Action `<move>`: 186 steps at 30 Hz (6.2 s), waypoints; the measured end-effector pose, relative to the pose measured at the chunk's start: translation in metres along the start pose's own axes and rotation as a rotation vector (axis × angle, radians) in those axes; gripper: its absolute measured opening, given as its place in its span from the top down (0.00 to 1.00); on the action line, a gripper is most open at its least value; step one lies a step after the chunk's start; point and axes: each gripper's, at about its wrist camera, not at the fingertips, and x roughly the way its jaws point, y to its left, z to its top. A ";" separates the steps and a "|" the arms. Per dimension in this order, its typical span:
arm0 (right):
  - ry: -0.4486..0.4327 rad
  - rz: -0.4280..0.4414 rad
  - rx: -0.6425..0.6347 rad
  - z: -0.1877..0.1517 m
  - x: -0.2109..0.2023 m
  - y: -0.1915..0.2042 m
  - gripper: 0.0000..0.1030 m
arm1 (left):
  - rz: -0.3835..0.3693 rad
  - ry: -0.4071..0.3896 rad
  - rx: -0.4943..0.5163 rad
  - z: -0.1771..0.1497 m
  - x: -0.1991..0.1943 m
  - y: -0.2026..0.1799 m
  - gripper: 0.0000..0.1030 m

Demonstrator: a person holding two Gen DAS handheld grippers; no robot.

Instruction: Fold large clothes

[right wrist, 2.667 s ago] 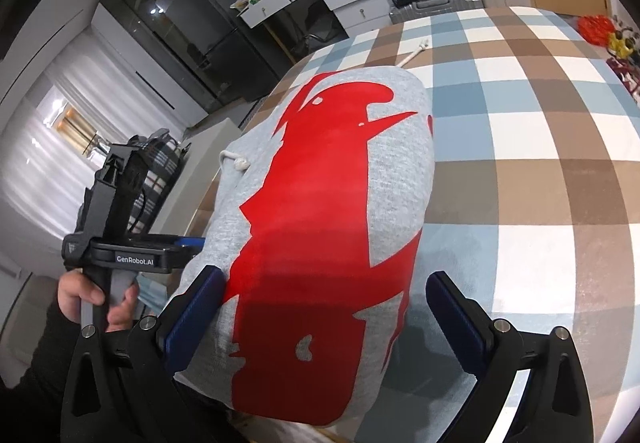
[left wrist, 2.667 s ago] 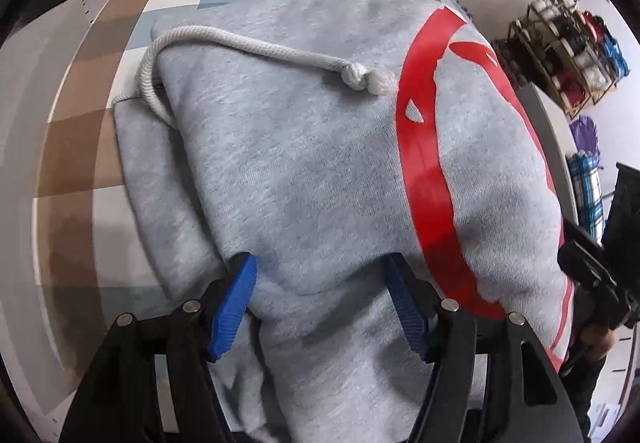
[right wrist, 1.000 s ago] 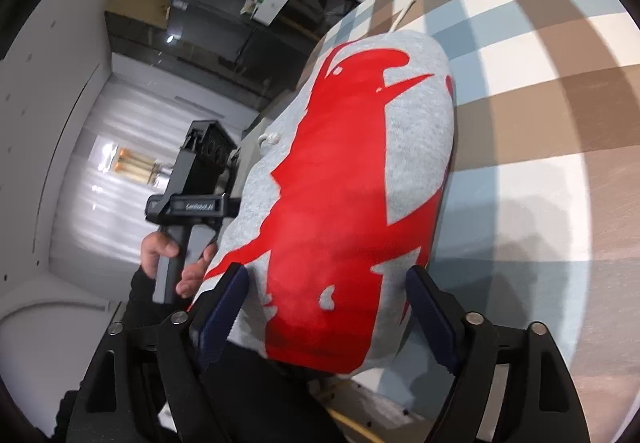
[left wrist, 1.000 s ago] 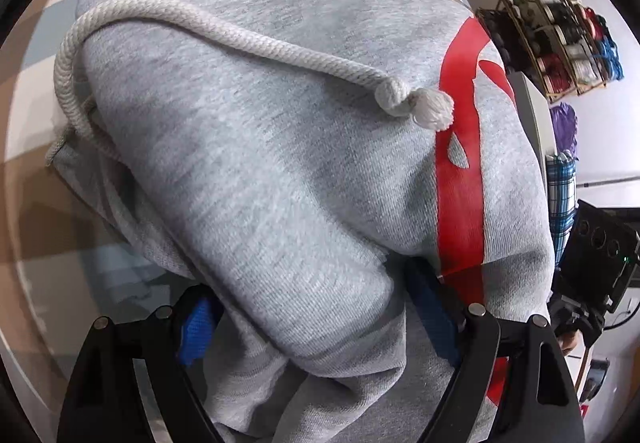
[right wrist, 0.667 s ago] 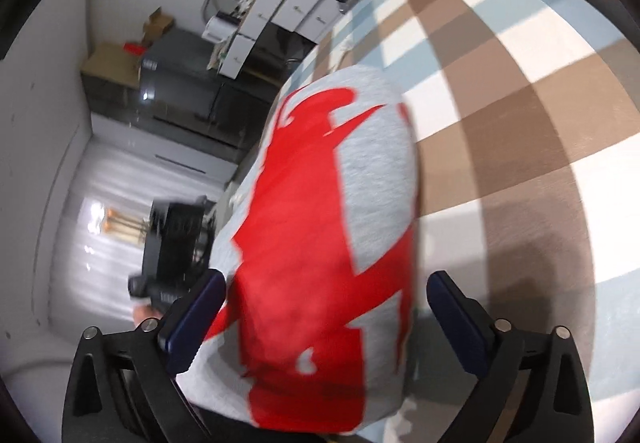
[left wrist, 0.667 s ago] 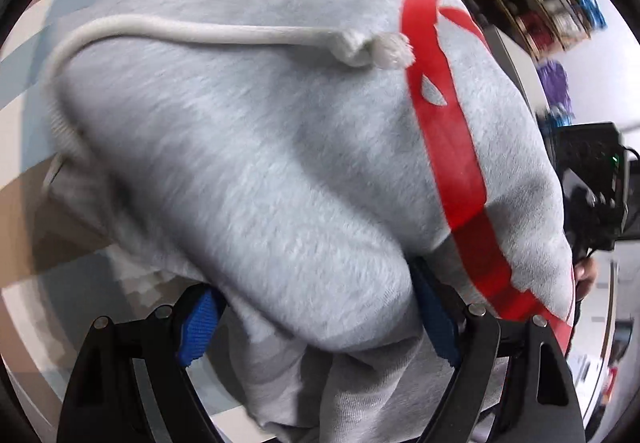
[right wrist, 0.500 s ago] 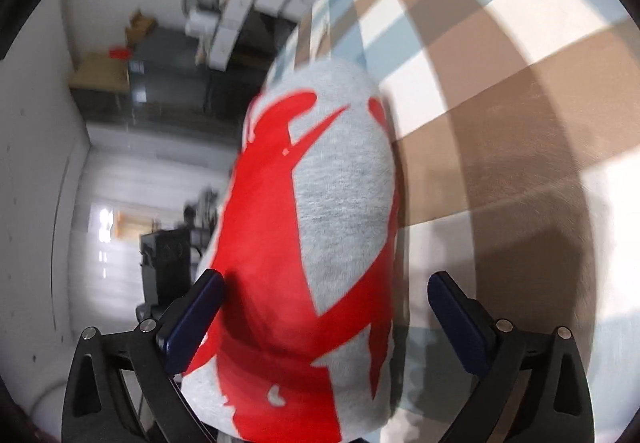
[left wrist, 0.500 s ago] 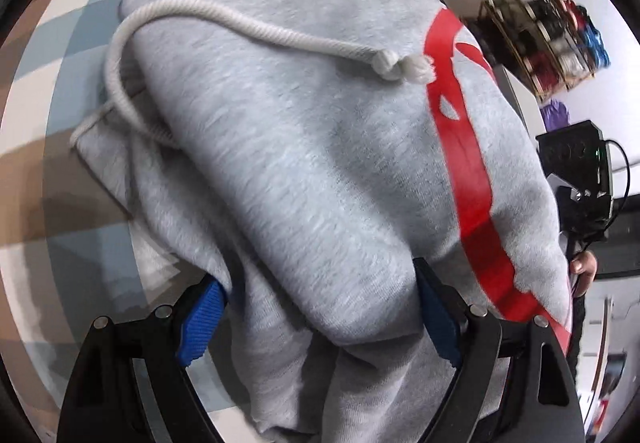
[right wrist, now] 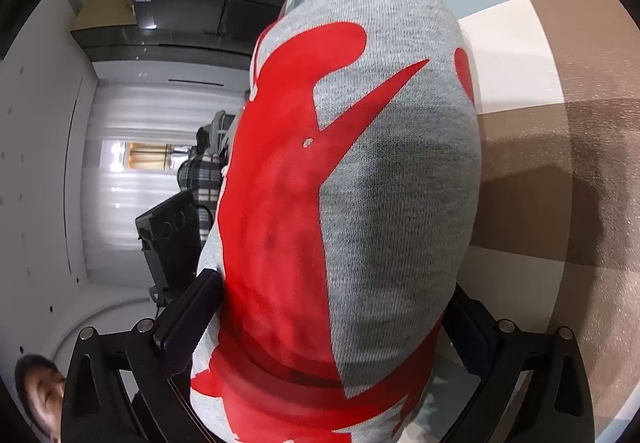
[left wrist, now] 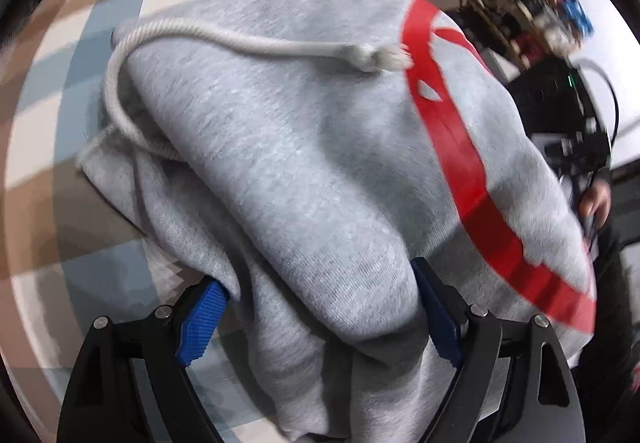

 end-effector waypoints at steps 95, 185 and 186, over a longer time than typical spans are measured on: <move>-0.278 0.104 0.030 -0.045 0.052 0.007 0.08 | -0.456 0.207 -0.241 -0.016 0.019 0.088 0.22; -1.017 -0.614 -0.034 -0.357 -0.366 0.022 0.00 | -0.533 0.243 0.114 0.059 0.168 -0.280 0.95; -1.015 -0.621 -0.055 -0.356 -0.360 0.023 0.00 | -0.523 0.231 0.121 0.056 0.167 -0.273 0.95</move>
